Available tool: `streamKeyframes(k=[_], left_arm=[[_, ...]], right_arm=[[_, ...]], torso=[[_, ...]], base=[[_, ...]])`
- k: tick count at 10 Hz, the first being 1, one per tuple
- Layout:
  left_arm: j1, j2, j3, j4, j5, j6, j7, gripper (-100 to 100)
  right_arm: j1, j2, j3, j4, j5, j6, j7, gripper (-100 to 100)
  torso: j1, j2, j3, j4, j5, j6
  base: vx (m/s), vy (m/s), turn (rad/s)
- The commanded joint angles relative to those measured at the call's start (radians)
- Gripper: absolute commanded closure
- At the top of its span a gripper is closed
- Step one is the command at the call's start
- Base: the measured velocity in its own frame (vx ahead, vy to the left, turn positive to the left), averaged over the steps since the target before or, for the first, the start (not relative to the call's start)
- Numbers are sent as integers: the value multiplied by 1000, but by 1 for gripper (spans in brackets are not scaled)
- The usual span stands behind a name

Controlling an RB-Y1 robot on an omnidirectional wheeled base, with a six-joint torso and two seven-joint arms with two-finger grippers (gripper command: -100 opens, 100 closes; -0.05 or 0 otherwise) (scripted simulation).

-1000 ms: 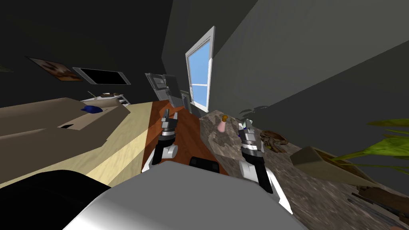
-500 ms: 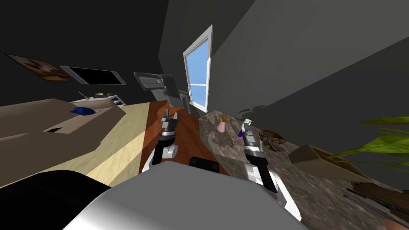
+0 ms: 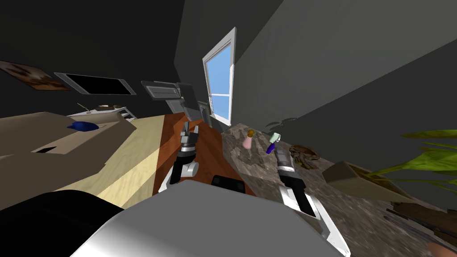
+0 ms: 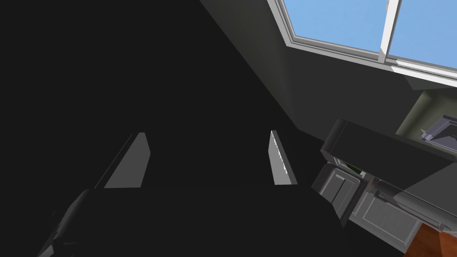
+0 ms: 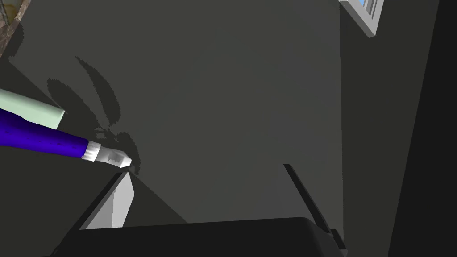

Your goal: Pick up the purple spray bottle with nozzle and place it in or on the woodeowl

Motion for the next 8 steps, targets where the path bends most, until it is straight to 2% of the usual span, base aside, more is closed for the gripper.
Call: streamKeyframes(k=[1,8], left_arm=[[0,0,0,0,0,0,0,0],[0,0,0,0,0,0,0,0]], right_arm=[[-6,-14,-25,37,17,28,32,-100],[29,-110,-132,143,98,173,131,-100]], torso=[[0,0,0,0,0,0],[3,-3,-2,-1,1,0]], base=[[49,48,-30],[75,80,-5]])
